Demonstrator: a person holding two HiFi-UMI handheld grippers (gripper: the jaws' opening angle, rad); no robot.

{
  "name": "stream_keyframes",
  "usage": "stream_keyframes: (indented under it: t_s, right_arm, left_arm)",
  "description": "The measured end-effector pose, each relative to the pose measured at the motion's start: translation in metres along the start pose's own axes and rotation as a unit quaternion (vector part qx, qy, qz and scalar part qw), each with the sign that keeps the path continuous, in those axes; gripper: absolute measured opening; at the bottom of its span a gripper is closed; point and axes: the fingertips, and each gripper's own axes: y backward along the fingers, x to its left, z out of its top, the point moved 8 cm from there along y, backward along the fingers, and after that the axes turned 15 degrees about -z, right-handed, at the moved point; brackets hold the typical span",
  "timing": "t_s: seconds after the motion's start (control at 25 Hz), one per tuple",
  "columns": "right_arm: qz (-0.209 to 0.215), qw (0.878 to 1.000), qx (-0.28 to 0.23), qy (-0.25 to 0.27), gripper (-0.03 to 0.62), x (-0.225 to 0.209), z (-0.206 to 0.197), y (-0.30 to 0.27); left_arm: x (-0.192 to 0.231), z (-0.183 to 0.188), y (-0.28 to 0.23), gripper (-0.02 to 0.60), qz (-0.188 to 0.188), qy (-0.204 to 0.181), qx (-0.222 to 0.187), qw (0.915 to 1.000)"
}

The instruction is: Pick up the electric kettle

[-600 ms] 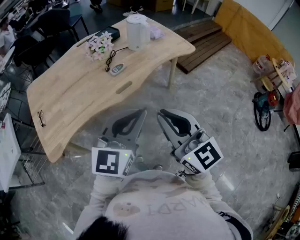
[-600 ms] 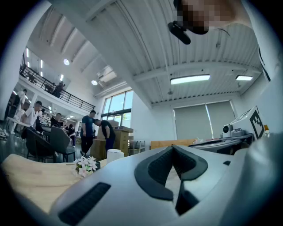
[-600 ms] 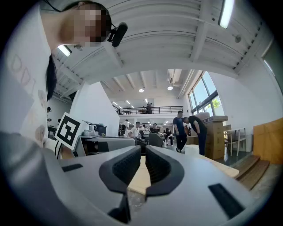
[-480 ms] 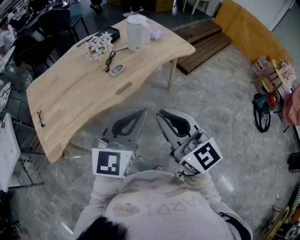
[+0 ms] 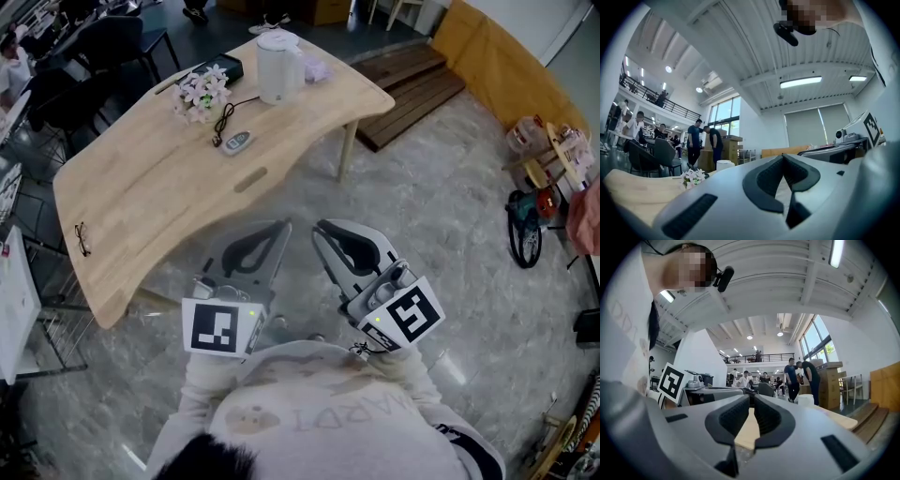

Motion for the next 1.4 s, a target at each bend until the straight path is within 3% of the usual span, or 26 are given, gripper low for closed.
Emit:
stream_keyframes:
  t_s: [0.44,0.68,1.0,1.4]
  right_arm:
    - [-0.020,0.999,-0.013,-0.021,0.044,0.007,-0.009,-0.036]
    - [-0.042,0.999,0.003,-0.017,0.045,-0.013,-0.016,-0.055]
    - [-0.025,0.999,-0.005,-0.020,0.046,-0.080,-0.020,-0.112]
    - [0.022,0.999,-0.013,-0.025,0.046,-0.201,-0.008,-0.181]
  left_arm:
    - [0.050,-0.012,0.006,0.000,-0.013,0.005,-0.014,0.9998]
    - [0.073,-0.024,-0.022,0.000,-0.022,0.026,-0.018,0.9992]
    - [0.108,-0.028,-0.092,0.000,-0.003,0.023,-0.015,0.9996]
    - [0.141,-0.022,-0.211,0.000,0.049,0.018,-0.018,0.9985]
